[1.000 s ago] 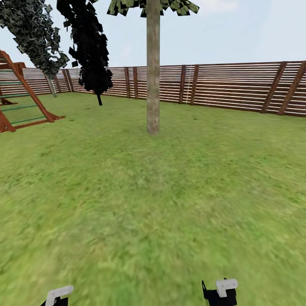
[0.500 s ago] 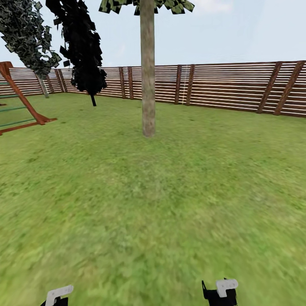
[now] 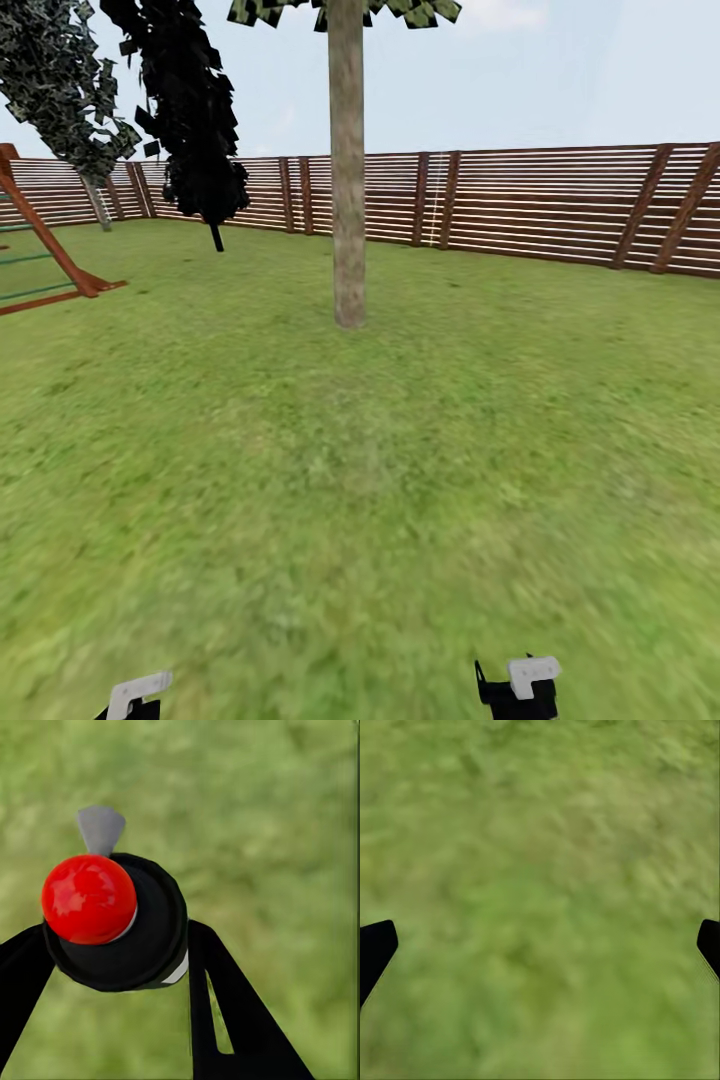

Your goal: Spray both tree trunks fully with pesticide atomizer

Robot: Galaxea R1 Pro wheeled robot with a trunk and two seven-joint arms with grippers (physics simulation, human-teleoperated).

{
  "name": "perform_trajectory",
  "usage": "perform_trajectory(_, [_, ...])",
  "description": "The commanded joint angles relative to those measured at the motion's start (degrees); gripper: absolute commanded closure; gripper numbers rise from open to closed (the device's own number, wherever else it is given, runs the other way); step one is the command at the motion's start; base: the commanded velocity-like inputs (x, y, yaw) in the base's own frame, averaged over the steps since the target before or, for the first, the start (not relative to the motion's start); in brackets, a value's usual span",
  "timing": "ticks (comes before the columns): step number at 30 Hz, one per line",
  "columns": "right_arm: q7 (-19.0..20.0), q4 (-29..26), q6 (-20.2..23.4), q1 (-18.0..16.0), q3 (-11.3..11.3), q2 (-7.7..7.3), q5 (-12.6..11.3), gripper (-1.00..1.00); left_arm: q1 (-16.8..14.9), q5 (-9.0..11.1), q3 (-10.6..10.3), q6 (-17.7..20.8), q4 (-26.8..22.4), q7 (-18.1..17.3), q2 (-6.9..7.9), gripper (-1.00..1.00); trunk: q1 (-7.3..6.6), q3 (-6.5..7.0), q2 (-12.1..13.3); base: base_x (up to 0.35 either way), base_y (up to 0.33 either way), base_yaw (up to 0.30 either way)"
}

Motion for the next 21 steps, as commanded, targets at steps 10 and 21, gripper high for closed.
perform_trajectory(10, [0.00,0.00,0.00,0.00,0.00,0.01,0.01,-1.00,0.01,-0.01,0.01,0.00,0.00,0.00,0.00,1.00,0.00,0.00,0.00,0.339,0.000,0.000])
perform_trajectory(21, [0.00,0.00,0.00,0.00,0.00,0.00,0.06,-1.00,0.01,-0.01,0.01,0.00,0.00,0.00,0.01,1.00,0.00,0.00,0.00,0.339,0.000,0.000])
